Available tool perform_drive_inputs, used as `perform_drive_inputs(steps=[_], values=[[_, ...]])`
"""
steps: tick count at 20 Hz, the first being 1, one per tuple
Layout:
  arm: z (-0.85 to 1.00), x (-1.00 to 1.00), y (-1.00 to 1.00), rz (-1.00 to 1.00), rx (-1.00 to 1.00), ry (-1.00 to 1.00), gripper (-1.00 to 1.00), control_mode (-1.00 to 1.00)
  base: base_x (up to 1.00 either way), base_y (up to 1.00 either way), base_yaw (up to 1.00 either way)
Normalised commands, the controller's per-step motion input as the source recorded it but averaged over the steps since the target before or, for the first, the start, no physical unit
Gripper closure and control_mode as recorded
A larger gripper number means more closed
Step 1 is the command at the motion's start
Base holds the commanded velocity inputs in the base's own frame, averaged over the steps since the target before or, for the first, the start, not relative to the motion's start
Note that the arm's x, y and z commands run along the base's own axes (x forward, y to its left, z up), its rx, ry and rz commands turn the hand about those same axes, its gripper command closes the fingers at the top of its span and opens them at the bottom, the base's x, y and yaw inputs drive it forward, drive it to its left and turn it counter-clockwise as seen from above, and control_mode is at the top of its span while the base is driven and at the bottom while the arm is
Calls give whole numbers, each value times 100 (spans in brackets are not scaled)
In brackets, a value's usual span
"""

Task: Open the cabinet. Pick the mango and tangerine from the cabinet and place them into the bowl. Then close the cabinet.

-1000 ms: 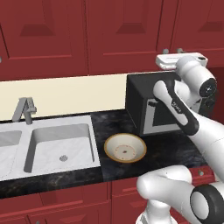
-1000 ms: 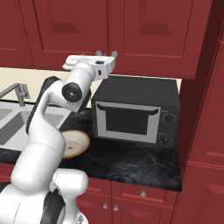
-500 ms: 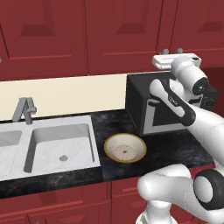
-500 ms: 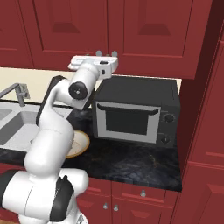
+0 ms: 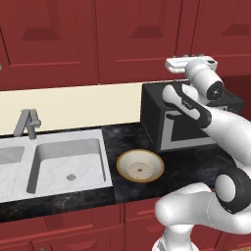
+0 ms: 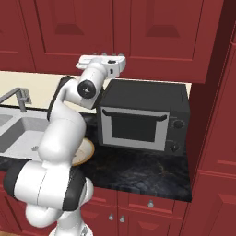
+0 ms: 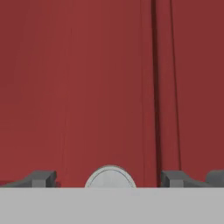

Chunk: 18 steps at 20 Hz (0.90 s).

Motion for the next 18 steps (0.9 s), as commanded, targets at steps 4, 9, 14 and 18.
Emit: perform_drive_inputs(steps=[4,9,14,18], values=[[-32,81,0,0,0,3,-100,-100,0,0,0],[-28,59,0,0,0,2,100,-100,0,0,0],[0,0,0,0,0,0,100,-100,0,0,0],[0,0,0,0,0,0,100,-100,0,0,0]])
